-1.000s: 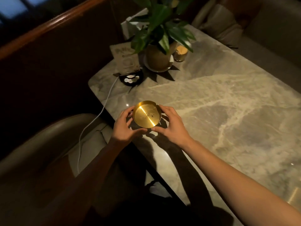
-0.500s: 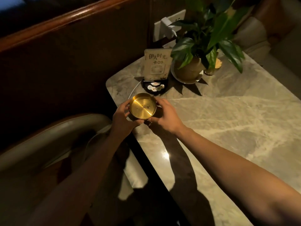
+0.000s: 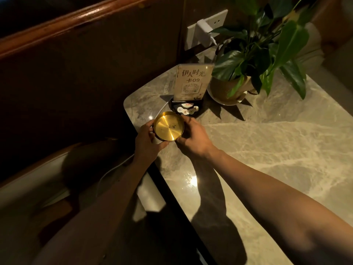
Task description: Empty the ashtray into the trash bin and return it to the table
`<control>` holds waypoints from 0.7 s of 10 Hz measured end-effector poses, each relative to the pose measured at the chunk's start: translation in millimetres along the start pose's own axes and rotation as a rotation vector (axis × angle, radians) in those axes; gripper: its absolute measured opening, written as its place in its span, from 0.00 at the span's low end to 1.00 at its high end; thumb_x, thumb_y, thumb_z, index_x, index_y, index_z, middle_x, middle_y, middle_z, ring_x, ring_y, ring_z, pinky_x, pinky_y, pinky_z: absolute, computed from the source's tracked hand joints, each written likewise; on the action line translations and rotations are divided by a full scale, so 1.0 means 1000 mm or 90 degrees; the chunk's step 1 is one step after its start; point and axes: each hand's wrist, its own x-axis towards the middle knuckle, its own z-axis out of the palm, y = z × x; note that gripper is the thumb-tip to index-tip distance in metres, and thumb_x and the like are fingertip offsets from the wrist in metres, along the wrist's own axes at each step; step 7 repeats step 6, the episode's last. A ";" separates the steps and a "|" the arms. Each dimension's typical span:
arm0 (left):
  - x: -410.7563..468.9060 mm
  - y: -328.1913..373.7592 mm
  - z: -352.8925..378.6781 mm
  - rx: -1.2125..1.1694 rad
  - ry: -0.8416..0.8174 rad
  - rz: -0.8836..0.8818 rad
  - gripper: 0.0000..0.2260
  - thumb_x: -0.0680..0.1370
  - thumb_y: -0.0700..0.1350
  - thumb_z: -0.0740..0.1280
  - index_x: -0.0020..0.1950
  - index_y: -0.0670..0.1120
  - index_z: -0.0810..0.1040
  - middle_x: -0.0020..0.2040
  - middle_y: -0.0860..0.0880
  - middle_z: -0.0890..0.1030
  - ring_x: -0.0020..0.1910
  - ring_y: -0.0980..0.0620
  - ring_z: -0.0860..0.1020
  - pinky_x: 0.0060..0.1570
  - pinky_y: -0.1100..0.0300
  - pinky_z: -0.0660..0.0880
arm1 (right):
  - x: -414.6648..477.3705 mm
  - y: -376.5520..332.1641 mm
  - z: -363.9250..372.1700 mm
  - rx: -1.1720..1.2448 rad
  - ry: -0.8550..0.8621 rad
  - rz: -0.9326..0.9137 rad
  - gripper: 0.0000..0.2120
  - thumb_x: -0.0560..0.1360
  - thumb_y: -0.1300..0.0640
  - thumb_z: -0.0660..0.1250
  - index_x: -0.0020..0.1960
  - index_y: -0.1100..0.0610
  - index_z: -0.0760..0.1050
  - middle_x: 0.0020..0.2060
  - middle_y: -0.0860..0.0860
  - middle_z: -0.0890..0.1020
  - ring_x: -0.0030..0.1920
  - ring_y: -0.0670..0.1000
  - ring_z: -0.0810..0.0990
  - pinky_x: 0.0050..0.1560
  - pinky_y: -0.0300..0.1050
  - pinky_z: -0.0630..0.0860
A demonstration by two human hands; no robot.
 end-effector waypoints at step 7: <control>-0.025 0.023 0.005 0.058 0.065 0.129 0.32 0.68 0.40 0.77 0.69 0.40 0.70 0.62 0.48 0.73 0.61 0.51 0.74 0.55 0.63 0.74 | -0.033 0.010 -0.028 -0.033 0.007 0.016 0.31 0.76 0.53 0.69 0.75 0.57 0.61 0.73 0.55 0.69 0.72 0.54 0.67 0.73 0.51 0.64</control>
